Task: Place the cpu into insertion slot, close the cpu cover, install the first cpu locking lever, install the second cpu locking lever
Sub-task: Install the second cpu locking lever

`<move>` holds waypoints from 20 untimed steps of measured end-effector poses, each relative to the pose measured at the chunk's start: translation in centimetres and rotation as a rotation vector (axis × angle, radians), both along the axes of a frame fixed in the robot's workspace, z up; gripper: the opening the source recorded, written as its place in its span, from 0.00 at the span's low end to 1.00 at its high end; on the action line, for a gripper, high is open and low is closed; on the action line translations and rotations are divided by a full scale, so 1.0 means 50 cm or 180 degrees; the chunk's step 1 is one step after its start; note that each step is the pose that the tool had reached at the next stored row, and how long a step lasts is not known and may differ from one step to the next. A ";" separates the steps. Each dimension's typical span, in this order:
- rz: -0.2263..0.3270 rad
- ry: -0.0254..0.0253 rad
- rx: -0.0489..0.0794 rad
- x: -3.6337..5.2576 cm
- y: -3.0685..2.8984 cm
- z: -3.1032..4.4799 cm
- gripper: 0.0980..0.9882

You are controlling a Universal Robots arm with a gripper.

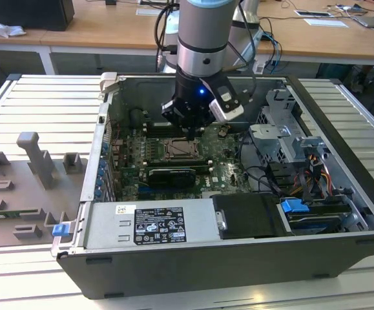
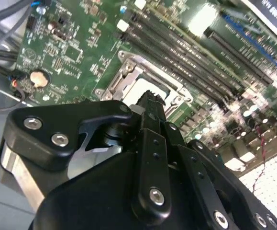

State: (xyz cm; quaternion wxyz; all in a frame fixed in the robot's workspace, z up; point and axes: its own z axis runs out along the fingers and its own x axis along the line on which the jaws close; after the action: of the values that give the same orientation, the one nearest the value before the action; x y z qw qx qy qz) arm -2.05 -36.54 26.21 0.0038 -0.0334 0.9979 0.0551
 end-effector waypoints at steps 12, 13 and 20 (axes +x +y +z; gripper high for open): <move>-0.0022 0.0015 0.0000 -0.002 -0.007 -0.018 0.01; -0.0022 0.0015 0.0000 -0.002 -0.008 -0.018 0.01; -0.0029 0.0021 0.0031 -0.005 -0.023 -0.023 0.01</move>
State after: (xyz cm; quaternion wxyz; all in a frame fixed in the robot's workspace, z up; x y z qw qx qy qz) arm -2.29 -37.69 25.08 0.0010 -0.0287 0.9978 0.0601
